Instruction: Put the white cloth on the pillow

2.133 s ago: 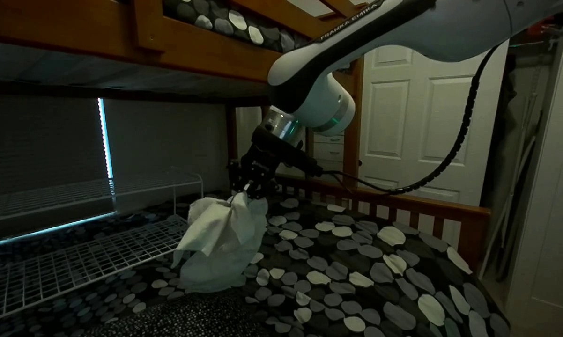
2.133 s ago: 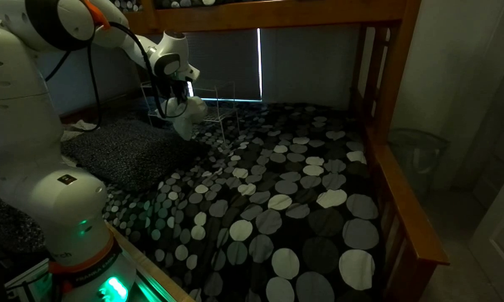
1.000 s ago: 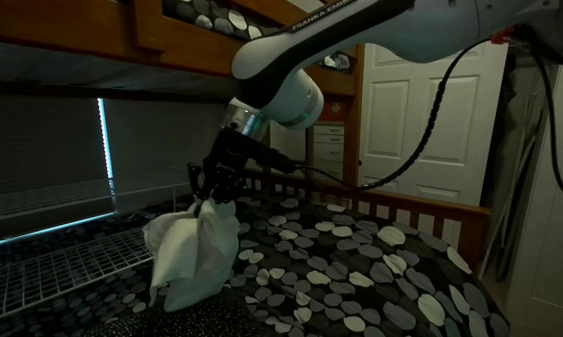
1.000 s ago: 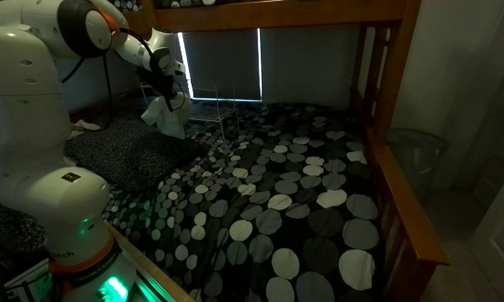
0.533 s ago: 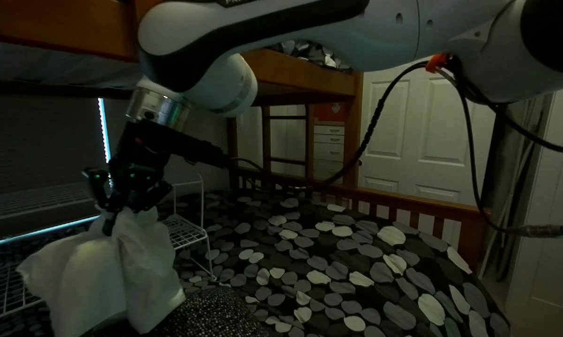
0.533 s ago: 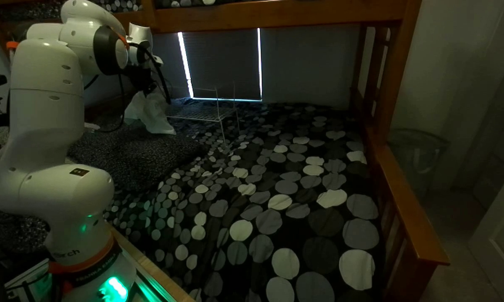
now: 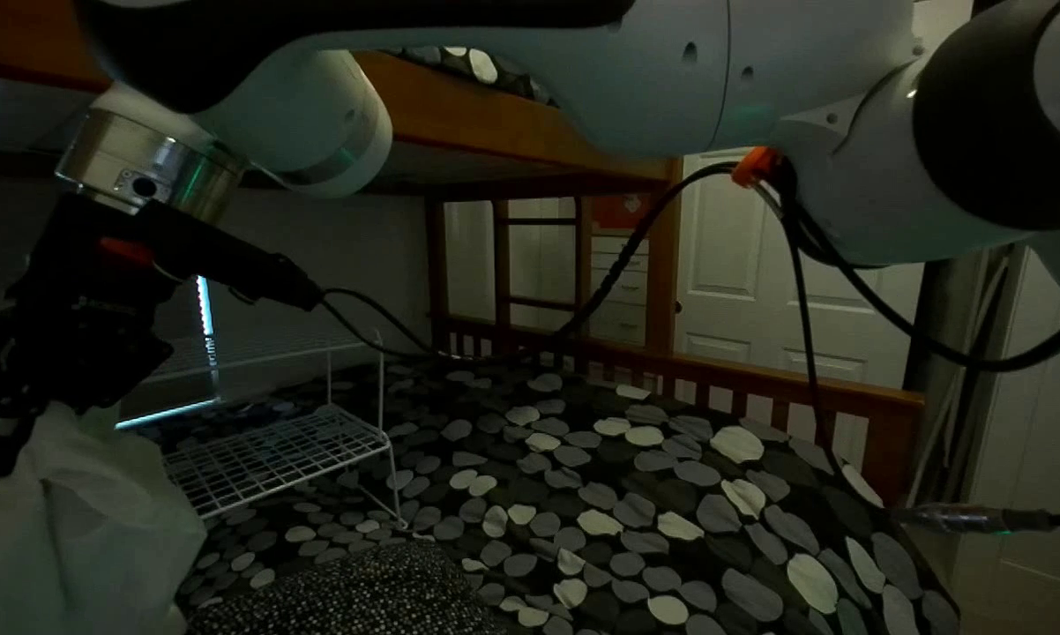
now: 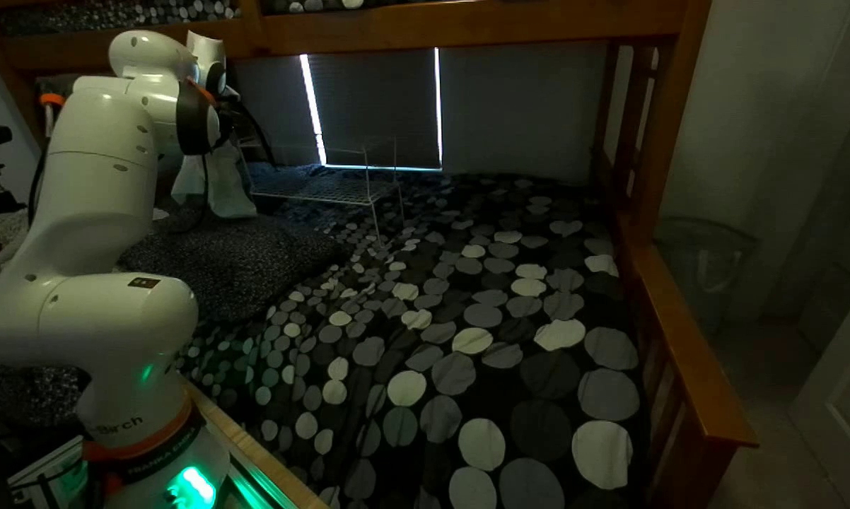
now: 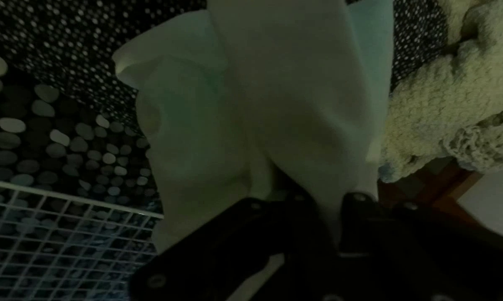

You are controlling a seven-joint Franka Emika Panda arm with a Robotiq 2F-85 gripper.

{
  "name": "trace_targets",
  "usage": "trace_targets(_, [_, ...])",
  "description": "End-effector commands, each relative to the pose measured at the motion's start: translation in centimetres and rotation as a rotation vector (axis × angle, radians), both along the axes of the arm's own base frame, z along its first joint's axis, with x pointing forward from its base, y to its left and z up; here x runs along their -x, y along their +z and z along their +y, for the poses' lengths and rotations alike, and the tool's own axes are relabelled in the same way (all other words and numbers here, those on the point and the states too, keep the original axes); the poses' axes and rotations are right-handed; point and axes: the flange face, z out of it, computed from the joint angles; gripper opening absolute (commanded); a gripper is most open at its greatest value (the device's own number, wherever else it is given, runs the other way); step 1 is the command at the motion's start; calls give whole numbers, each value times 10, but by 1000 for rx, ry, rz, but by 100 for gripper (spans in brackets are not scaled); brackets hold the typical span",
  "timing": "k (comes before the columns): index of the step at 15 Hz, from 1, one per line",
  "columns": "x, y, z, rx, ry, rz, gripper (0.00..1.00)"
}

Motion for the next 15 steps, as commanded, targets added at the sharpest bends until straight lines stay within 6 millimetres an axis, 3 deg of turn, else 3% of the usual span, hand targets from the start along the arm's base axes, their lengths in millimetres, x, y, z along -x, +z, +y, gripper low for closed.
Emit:
trace_targets(1, [7, -7, 30, -47, 183, -58, 3])
trace_targets(7, [29, -28, 66, -148, 481, -112, 3])
trace_targets(10, [40, -37, 74, -190, 635, -98, 3])
trace_targets(11, [43, -40, 74, -195, 675, -89, 38])
trace_targets(13, [44, -42, 72, -164, 702, -74, 46])
trace_targets(15, [42, -42, 66, -102, 677, -57, 62])
